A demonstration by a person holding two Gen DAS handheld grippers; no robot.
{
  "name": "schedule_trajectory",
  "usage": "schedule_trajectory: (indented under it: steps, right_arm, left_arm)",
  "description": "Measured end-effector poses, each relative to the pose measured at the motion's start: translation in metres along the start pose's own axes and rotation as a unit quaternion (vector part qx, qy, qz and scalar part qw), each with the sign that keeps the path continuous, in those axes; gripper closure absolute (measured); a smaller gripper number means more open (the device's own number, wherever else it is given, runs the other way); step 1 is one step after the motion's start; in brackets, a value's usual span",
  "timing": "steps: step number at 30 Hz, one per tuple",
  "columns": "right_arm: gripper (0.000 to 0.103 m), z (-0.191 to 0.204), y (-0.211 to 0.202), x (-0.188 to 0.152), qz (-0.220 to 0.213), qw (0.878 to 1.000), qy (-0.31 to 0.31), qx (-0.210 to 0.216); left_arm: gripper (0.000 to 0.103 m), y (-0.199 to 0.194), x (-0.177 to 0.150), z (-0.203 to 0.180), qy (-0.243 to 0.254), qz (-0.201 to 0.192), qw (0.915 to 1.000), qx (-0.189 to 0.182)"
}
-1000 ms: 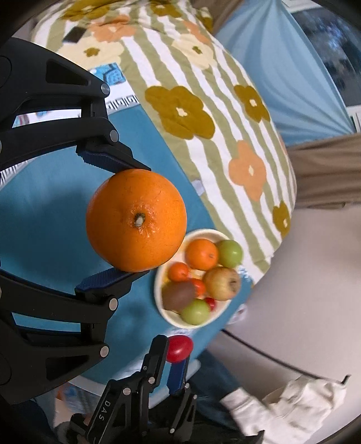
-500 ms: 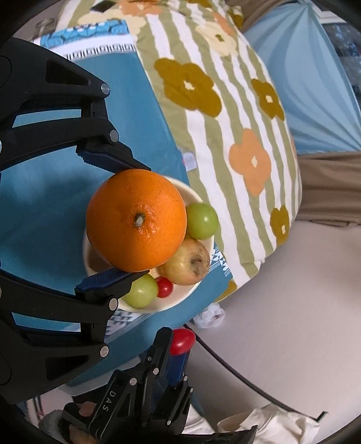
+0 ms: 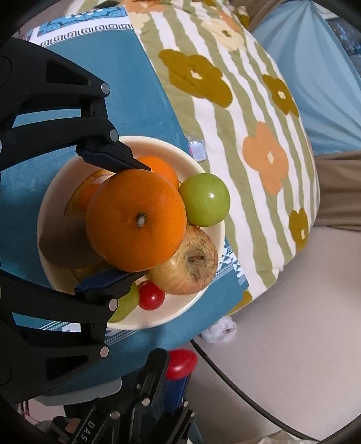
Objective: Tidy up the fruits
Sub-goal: 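Lower the orange and tomato into the bowl and open both tools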
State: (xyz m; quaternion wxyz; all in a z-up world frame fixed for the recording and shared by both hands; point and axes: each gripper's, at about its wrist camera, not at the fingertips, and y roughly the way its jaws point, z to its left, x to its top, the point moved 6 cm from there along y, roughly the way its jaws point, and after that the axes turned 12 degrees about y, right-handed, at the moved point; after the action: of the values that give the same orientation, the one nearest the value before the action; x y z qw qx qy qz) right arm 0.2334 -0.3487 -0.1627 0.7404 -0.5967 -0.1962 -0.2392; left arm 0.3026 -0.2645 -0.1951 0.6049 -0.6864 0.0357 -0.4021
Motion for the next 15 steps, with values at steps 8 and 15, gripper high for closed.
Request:
schedule_trajectory:
  steps: [8,15]
  right_arm:
    - [0.074,-0.006,0.000,0.005,0.000,1.000,0.003,0.010]
    - [0.074,0.000,0.008,0.007,0.011,1.000,-0.006,0.025]
  left_arm:
    - [0.000,-0.025,0.008,0.010,-0.008,-0.036,0.9992,0.015]
    - [0.000,-0.042,-0.007,0.027,-0.032,-0.031,0.9988,0.023]
